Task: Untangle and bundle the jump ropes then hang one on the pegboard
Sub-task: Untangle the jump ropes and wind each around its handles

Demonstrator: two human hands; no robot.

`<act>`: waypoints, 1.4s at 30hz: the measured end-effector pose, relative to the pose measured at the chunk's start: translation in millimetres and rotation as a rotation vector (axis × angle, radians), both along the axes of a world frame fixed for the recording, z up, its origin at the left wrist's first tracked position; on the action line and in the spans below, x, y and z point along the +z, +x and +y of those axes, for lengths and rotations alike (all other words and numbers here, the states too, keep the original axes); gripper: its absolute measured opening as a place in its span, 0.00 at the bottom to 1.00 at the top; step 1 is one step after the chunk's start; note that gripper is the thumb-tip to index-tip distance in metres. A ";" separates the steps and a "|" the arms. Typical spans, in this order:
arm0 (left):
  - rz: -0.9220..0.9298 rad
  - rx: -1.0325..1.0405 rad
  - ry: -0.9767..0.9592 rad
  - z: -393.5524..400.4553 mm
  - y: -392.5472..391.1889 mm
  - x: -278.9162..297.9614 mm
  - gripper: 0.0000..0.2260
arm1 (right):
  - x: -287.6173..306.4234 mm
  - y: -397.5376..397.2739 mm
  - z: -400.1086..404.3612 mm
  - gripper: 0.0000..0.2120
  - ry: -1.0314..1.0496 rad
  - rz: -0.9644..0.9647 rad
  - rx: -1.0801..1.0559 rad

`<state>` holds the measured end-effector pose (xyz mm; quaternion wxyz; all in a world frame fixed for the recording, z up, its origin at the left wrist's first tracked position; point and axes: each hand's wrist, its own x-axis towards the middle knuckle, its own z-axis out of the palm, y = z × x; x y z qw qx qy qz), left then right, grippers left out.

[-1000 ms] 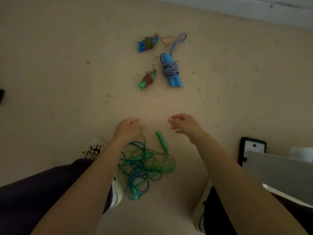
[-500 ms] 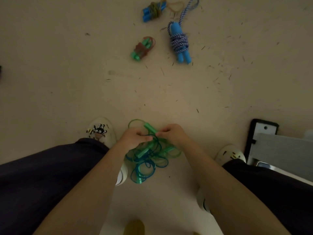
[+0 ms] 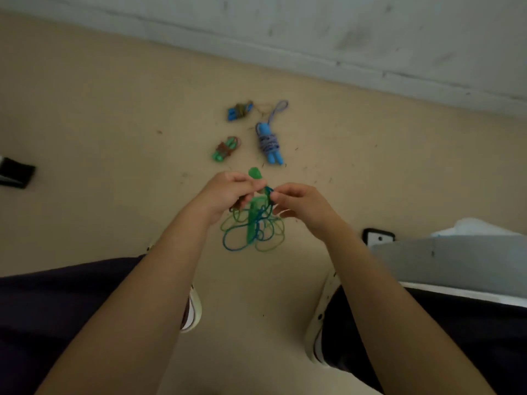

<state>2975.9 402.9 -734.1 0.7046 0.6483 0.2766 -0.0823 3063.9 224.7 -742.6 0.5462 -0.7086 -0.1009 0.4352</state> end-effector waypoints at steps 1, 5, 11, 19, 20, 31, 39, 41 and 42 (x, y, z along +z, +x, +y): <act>-0.044 0.008 -0.007 -2.8 -1.0 18.9 0.14 | 21.1 -0.5 -2.1 0.03 0.023 -0.034 0.015; -0.186 0.024 -0.006 -18.8 -16.8 100.0 0.16 | 106.2 -14.3 -13.3 0.04 0.122 -0.133 0.108; -0.385 0.014 0.080 -40.7 -58.0 213.0 0.11 | 223.6 -49.2 -39.7 0.03 0.255 -0.416 0.022; -0.549 -0.007 0.204 -55.7 -109.2 276.3 0.03 | 310.7 -89.2 -70.1 0.01 0.316 -0.684 -0.087; -0.555 -0.006 0.209 -56.7 -112.2 277.1 0.03 | 313.4 -92.5 -72.8 0.01 0.305 -0.693 -0.079; -0.430 0.033 0.350 -52.1 -111.7 237.7 0.02 | 288.5 -78.7 -81.6 0.04 0.196 -0.747 -0.130; -0.384 0.094 0.343 -37.1 -113.2 219.0 0.03 | 236.8 -54.7 -91.6 0.10 0.272 -0.397 -0.224; -0.394 0.146 0.321 -36.2 -109.7 217.3 0.03 | 236.2 -54.4 -91.0 0.10 0.279 -0.408 -0.140; -0.382 0.154 0.328 -35.3 -108.6 215.9 0.03 | 236.7 -55.1 -91.0 0.10 0.272 -0.427 -0.121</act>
